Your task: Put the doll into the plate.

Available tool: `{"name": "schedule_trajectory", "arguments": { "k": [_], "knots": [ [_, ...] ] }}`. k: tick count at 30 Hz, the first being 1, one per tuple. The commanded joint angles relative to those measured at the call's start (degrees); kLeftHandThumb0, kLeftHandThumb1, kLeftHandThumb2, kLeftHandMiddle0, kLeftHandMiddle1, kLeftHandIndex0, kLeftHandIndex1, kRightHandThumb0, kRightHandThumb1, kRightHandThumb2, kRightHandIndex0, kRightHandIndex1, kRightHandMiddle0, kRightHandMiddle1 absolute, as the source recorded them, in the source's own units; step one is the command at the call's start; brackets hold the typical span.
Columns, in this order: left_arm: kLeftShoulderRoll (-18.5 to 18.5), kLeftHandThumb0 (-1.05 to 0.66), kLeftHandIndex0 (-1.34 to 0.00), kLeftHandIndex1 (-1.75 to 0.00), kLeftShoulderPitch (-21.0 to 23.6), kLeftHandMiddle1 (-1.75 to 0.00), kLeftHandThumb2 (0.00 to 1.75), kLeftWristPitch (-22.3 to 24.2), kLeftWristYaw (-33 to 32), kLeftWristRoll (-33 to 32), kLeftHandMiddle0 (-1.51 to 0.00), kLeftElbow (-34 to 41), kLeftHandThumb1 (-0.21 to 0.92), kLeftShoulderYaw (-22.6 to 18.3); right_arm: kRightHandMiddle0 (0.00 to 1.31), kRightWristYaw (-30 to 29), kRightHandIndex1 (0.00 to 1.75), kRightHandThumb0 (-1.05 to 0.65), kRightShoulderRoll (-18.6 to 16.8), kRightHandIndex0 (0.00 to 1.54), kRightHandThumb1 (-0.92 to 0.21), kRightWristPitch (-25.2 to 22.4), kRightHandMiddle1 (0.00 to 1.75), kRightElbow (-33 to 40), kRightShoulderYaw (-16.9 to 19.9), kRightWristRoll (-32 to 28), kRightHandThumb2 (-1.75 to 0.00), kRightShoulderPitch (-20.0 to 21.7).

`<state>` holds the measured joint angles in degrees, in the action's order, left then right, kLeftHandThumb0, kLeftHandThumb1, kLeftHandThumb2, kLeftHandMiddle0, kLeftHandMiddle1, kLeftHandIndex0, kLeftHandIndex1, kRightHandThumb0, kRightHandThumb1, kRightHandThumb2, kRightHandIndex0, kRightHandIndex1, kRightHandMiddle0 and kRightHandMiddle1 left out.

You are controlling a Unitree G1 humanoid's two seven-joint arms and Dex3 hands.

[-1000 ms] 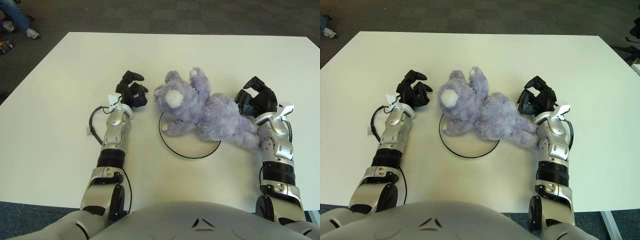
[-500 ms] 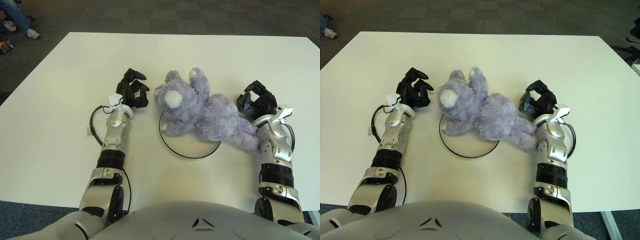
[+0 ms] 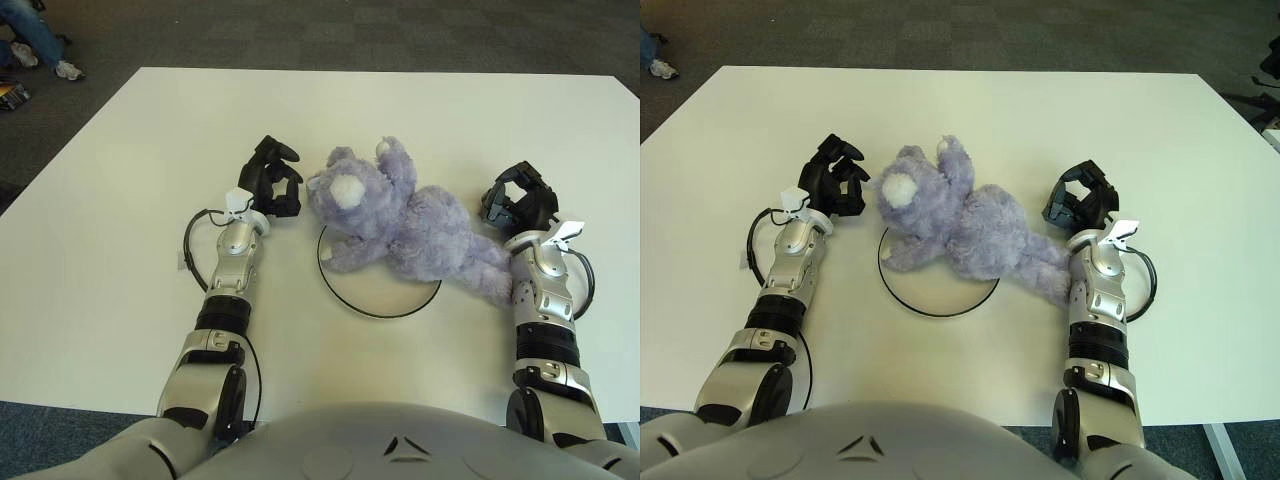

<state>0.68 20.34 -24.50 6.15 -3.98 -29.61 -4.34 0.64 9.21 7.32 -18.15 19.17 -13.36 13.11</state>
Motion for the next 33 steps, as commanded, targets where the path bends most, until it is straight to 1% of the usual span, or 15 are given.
{"name": "schedule_trajectory", "arguments": {
  "k": [1,13,23,33],
  "knots": [
    [-0.56,-0.01,-0.52,-1.75,-2.47,-1.75,1.37,-1.0,-0.75,0.34,-0.53,-3.32,0.28,-0.14,0.67,-1.46,1.75,-0.51,-0.97,1.3,-0.24,1.51,1.75,-3.49,0.22,1.05,-1.4,-0.26],
    [-0.44,-0.01,-0.51,-1.75,-2.0,-1.75,1.36,-0.07,-1.73,0.94,-0.52,-4.83,0.29,0.13,0.7,-2.26,1.75,-0.52,-0.56,1.3,-0.22,4.61,1.75,-7.17,0.0,1.61,-1.44,0.77],
    [-0.15,-0.01,-0.52,-1.75,-1.83,-1.75,1.38,2.52,-3.2,2.2,-0.54,-4.79,0.27,0.66,0.71,-2.68,1.75,-0.53,-0.14,1.3,-0.21,4.76,1.75,-8.63,-0.03,1.61,-1.45,1.34],
    [0.02,-0.01,-0.57,-1.75,-1.83,-1.75,1.45,4.39,-2.57,1.91,-0.58,-4.29,0.21,0.68,0.71,-3.08,1.75,-0.53,0.17,1.31,-0.21,3.98,1.75,-8.9,-0.24,1.74,-1.45,1.46]
  ]
}}
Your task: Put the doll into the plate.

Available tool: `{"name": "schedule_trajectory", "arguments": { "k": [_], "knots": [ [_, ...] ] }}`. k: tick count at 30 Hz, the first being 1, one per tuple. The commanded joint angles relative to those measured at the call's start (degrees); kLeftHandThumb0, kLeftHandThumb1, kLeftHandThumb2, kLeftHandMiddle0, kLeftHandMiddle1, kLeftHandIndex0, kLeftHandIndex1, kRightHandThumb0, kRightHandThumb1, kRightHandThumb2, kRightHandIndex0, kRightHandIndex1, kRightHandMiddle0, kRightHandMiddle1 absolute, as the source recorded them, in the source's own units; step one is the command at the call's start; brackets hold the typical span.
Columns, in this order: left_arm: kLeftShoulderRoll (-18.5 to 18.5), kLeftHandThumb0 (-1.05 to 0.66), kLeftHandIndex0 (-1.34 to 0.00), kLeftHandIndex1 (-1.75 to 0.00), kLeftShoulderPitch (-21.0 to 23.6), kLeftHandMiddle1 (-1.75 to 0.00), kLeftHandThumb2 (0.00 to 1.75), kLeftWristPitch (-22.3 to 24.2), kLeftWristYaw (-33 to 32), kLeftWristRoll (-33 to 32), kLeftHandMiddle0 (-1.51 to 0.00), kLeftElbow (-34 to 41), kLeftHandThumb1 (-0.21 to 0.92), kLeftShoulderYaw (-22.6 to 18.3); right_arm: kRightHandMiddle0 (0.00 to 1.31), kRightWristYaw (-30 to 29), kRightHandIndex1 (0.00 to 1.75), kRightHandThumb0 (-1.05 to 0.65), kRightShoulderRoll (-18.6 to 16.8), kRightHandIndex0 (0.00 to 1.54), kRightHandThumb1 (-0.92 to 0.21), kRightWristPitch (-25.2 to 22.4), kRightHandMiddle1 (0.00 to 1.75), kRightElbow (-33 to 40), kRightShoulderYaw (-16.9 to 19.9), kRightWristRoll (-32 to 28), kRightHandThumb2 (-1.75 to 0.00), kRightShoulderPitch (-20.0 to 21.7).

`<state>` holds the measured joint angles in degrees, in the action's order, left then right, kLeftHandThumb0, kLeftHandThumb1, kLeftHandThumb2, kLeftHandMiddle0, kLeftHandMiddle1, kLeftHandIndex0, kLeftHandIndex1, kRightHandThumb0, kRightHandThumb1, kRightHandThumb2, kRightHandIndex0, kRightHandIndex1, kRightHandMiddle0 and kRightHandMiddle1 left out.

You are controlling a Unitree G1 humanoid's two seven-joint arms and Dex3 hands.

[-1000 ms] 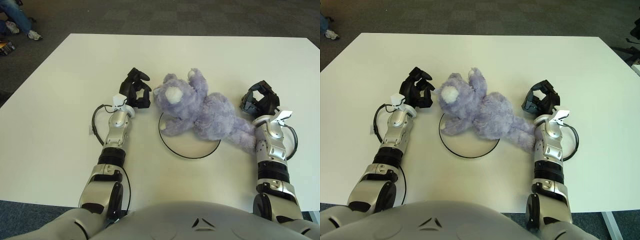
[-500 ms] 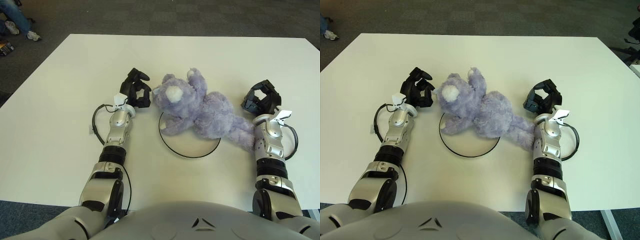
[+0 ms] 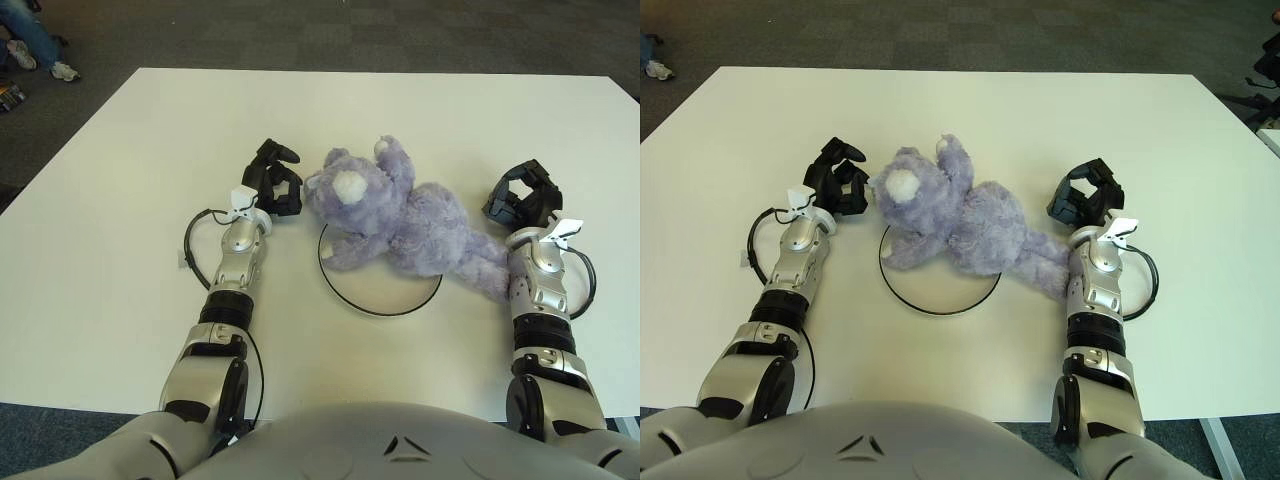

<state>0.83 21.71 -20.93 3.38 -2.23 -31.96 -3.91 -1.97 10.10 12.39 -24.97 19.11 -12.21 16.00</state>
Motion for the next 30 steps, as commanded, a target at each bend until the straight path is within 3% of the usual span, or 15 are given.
{"name": "schedule_trajectory", "arguments": {
  "k": [1,26,30],
  "knots": [
    [-0.12,-0.01,-0.57,-1.75,-3.22,-1.75,1.46,0.99,0.29,0.08,-0.59,-1.85,0.2,0.25,0.71,-0.49,1.75,-0.53,-0.7,1.31,-0.21,-1.12,1.75,-2.09,-0.22,0.61,-1.45,-1.44],
    [-0.18,-0.01,-0.6,-1.75,-3.64,-1.75,1.5,1.71,1.44,-0.98,-0.61,-0.93,0.17,0.15,0.69,-0.63,1.75,-0.52,-0.33,1.31,-0.23,-2.63,1.75,-1.41,-0.42,0.23,-1.43,-1.82],
    [-0.16,-0.02,-0.56,-1.74,-3.63,-1.75,1.6,1.73,1.52,-1.04,-0.79,-0.96,0.08,0.11,0.69,-0.65,1.75,-0.52,-0.29,1.31,-0.23,-2.87,1.75,-1.34,-0.44,0.29,-1.43,-1.83]
  ]
}}
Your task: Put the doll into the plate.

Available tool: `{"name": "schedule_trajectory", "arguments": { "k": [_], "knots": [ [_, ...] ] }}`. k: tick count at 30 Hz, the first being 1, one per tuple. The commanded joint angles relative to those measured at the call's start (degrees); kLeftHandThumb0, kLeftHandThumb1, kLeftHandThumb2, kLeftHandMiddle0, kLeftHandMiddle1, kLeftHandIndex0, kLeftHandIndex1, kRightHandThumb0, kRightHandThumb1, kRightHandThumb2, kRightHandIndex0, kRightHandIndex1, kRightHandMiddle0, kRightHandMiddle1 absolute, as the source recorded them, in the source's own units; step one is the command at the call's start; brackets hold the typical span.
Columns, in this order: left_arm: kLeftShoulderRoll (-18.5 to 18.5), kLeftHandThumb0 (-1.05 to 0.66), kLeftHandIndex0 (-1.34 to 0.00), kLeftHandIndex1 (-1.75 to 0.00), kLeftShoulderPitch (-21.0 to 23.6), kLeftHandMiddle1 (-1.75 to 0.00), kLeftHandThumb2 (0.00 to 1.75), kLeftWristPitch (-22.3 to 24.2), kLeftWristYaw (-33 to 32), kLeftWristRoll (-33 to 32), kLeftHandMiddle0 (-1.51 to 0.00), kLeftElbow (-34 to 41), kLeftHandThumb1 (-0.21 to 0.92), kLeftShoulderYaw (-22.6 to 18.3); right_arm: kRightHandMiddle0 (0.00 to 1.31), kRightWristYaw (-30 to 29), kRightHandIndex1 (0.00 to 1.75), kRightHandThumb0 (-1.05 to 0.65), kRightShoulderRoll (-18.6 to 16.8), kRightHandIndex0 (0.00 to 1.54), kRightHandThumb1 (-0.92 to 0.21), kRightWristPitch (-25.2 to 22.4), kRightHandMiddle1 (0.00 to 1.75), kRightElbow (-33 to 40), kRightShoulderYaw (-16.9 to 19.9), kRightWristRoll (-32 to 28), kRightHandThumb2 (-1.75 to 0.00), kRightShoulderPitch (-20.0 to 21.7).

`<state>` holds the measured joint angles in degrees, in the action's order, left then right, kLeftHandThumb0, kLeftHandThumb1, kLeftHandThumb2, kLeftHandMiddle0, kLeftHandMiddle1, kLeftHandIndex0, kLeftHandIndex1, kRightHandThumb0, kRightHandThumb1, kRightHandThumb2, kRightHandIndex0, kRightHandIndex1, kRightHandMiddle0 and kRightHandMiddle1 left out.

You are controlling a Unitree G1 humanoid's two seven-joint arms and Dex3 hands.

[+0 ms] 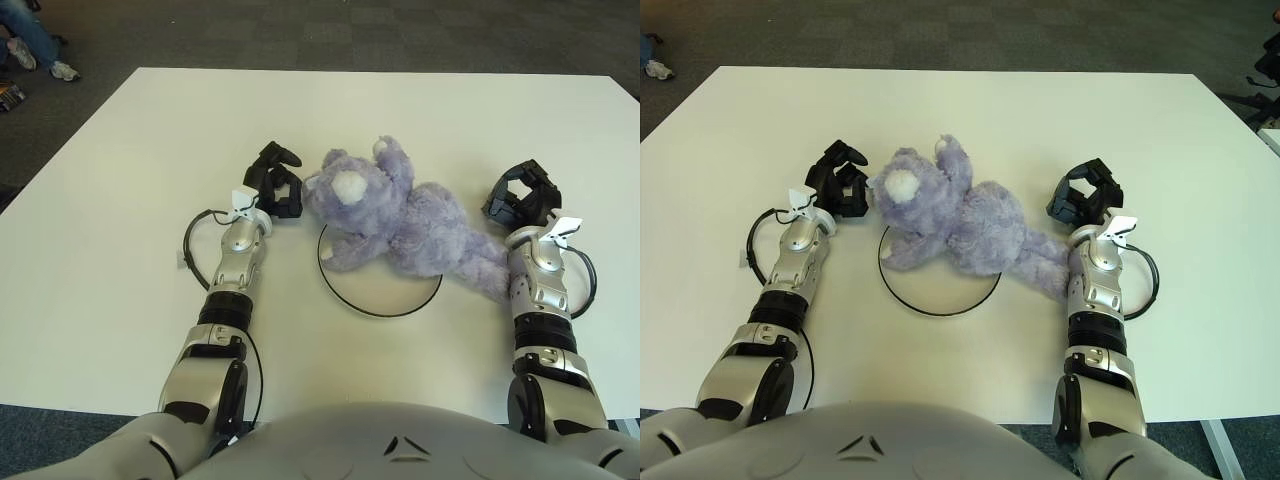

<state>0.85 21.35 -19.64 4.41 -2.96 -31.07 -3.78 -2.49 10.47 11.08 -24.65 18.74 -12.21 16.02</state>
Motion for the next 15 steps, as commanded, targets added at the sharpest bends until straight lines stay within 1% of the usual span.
{"name": "schedule_trajectory", "arguments": {
  "k": [1,2,4,6,15],
  "knots": [
    [-0.19,-0.02,-0.54,-1.74,-3.26,-1.75,1.61,0.45,0.54,-0.36,-0.81,-1.86,0.08,-0.04,0.69,-0.16,1.75,-0.52,-0.65,1.31,-0.23,-1.63,1.75,-1.64,-0.07,0.31,-1.42,-1.86],
    [-0.21,-0.02,-0.54,-1.74,-3.27,-1.75,1.61,0.43,0.63,-0.45,-0.82,-1.82,0.08,-0.07,0.69,-0.19,1.75,-0.52,-0.63,1.31,-0.23,-1.72,1.75,-1.6,-0.08,0.34,-1.42,-1.86],
    [-0.24,-0.01,-0.57,-1.75,-3.29,-1.75,1.56,0.36,0.77,-0.57,-0.72,-1.78,0.11,-0.1,0.69,-0.25,1.75,-0.52,-0.62,1.31,-0.23,-1.85,1.75,-1.52,-0.09,0.37,-1.42,-1.88],
    [-0.26,-0.01,-0.6,-1.75,-3.29,-1.75,1.53,0.26,0.89,-0.65,-0.66,-1.79,0.14,-0.13,0.69,-0.28,1.75,-0.52,-0.62,1.31,-0.23,-1.96,1.75,-1.46,-0.1,0.39,-1.42,-1.89],
    [-0.31,-0.01,-0.6,-1.75,-3.37,-1.75,1.5,0.44,1.43,-1.27,-0.62,-1.67,0.16,-0.25,0.69,-0.41,1.75,-0.52,-0.71,1.31,-0.23,-2.56,1.75,-1.16,0.02,0.27,-1.42,-1.89]
  ]
}}
